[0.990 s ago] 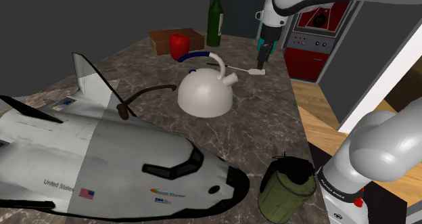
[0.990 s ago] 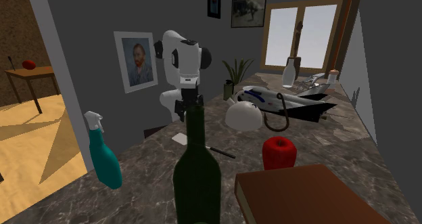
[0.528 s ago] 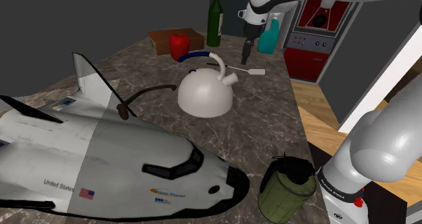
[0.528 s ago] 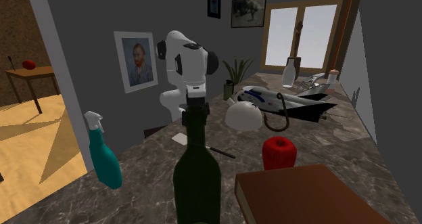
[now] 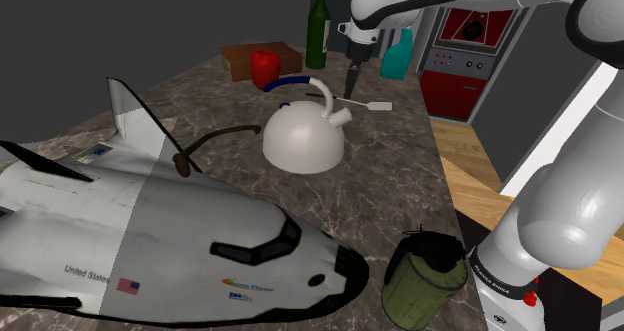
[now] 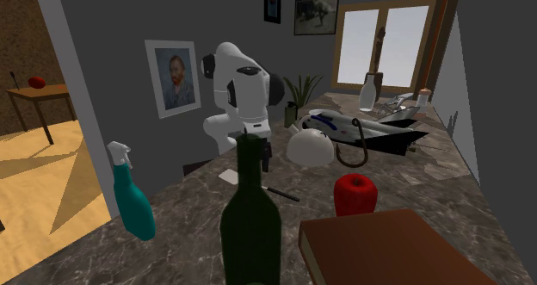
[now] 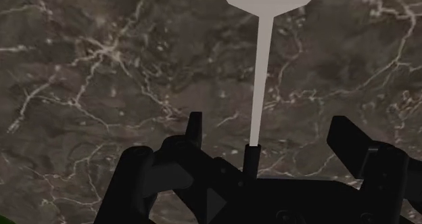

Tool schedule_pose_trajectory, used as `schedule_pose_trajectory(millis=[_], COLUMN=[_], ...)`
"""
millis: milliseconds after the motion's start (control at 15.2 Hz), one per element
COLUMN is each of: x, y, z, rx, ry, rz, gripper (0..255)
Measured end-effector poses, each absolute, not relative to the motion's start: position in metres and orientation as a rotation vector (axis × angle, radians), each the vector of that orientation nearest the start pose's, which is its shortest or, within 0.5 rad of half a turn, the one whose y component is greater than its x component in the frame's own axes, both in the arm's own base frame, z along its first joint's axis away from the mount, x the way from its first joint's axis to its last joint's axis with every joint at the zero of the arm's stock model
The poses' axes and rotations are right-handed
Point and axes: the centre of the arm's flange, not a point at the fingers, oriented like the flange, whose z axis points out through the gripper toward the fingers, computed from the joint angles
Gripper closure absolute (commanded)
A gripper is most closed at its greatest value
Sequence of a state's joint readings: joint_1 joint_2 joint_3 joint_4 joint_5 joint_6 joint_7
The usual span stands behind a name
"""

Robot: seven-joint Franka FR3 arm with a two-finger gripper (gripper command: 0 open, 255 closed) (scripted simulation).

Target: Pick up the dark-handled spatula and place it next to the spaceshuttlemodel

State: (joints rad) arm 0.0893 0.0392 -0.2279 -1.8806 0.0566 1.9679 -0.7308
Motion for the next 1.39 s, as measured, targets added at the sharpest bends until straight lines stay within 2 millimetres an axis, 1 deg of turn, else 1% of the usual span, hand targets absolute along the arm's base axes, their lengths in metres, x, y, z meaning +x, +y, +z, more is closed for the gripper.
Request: schedule_pose_trajectory(millis=[264, 594, 660, 1320, 1386], x=[0.574, 0.574, 0.574, 0.574, 0.574], y=[-0.075, -0.075, -0.075, -0.075, -0.075], z=[0.473, 0.471, 0.471, 0.471, 0.474], rx=[-2.994, -2.994, -2.994, -2.994, -2.994], ry=[-0.881, -0.881, -0.881, -0.881, -0.881], rz=[-0.099, -0.099, -0.099, -0.100, -0.099], gripper=[0, 0, 255, 255, 255])
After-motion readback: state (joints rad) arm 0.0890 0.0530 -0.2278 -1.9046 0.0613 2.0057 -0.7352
